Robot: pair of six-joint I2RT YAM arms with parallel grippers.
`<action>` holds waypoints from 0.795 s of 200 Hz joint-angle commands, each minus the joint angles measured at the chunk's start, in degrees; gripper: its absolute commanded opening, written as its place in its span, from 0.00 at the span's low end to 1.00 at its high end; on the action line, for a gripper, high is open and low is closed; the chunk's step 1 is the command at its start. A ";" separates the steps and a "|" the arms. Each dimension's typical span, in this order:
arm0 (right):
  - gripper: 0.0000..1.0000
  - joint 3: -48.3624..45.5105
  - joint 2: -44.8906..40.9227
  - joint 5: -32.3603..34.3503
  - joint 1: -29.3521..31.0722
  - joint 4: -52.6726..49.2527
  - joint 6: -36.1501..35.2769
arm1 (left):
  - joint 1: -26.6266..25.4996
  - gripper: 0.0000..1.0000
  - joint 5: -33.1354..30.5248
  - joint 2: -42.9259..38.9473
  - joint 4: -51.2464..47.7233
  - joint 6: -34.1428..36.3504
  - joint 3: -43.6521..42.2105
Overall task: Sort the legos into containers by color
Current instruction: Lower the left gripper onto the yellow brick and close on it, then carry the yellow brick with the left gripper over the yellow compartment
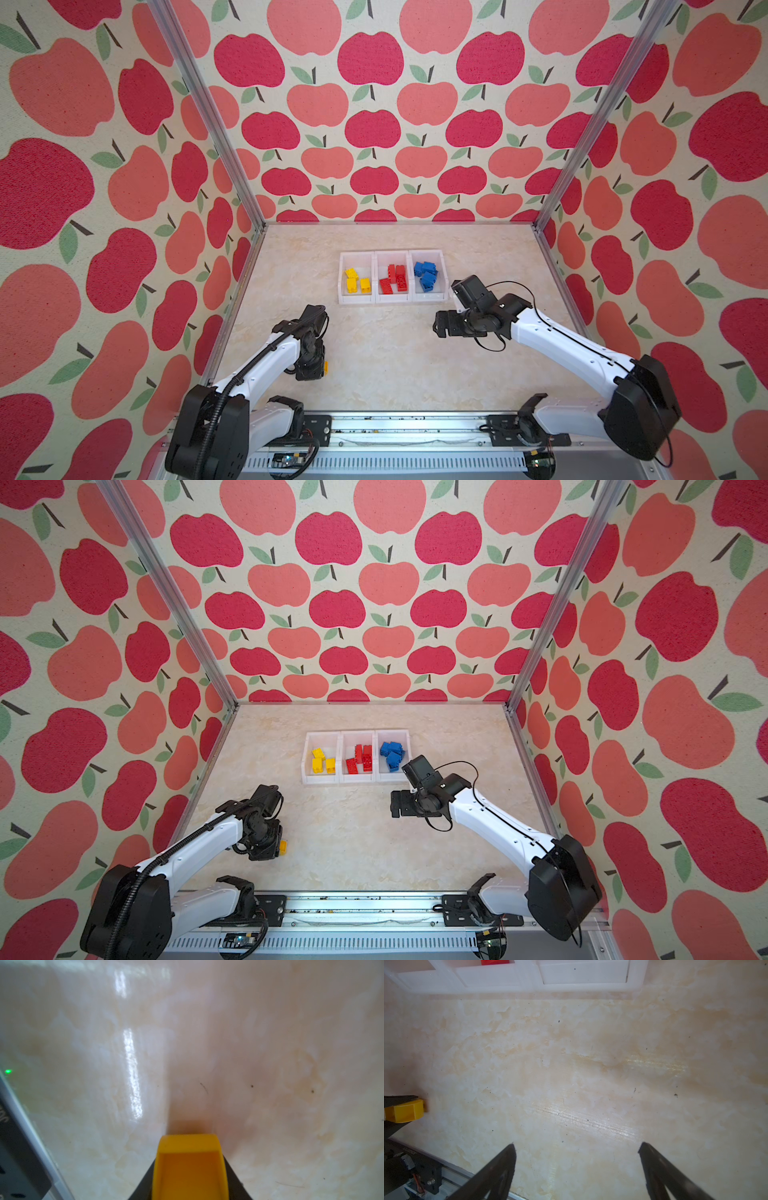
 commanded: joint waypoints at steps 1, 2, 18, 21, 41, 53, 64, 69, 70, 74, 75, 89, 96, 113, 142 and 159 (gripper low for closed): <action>0.95 0.55 -0.73 -0.25 -0.41 -1.83 0.02 | 0.23 0.37 -0.78 -1.00 -4.02 -6.97 1.18; 0.95 0.55 -0.70 -0.22 -0.41 -1.82 0.02 | 0.19 0.37 -0.80 -1.06 -4.02 -6.84 1.22; 0.95 0.36 -0.79 -0.19 -0.39 -1.77 -0.05 | -0.23 0.34 -2.18 -1.03 -3.92 -4.23 2.43; 0.95 0.38 -0.77 -0.19 -0.40 -1.73 -0.04 | -0.35 0.34 -2.51 -1.03 -4.05 -3.72 2.84; 0.95 0.13 -1.02 -0.07 -0.41 -1.81 0.08 | -1.30 0.33 -4.19 -0.41 -5.55 0.07 5.71; 0.95 -0.10 -1.35 0.05 -0.40 -1.82 0.12 | -1.61 0.33 -4.85 -0.23 -6.03 2.20 7.09; 0.95 -0.31 -1.66 0.08 -0.40 -1.75 0.18 | -1.85 0.32 -5.04 0.02 -6.00 4.37 8.28; 0.95 -0.37 -1.68 0.12 -0.41 -1.80 0.17 | -1.92 0.32 -5.19 0.12 -5.97 5.23 8.93; 0.95 -0.39 -1.75 0.14 -0.41 -1.80 0.22 | -1.90 0.32 -5.16 0.16 -5.92 5.50 9.00; 0.95 -0.38 -1.77 0.21 -0.41 -1.81 0.16 | -1.88 0.32 -5.22 0.25 -5.63 6.66 9.40; 0.95 -0.40 -1.79 0.19 -0.36 -1.81 0.22 | -1.88 0.32 -5.22 0.27 -5.57 6.92 9.50; 0.95 -0.50 -1.98 0.21 -0.42 -1.92 0.18 | -1.96 0.31 -5.62 0.95 -5.12 10.76 11.45; 0.95 -0.51 -2.06 0.25 -0.49 -1.85 0.16 | -1.97 0.31 -5.82 1.58 -4.89 12.96 12.66; 0.95 -0.52 -2.12 0.16 -0.49 -1.80 0.13 | -2.18 0.31 -6.94 3.55 -4.89 19.19 16.54; 0.95 -0.51 -2.51 0.23 -0.47 -1.83 0.27 | -2.46 0.31 -8.79 8.44 -4.36 30.74 24.54; 0.95 -0.68 -2.95 0.29 -0.47 -1.94 0.35 | -2.58 0.31 -9.09 12.60 -4.11 37.94 30.04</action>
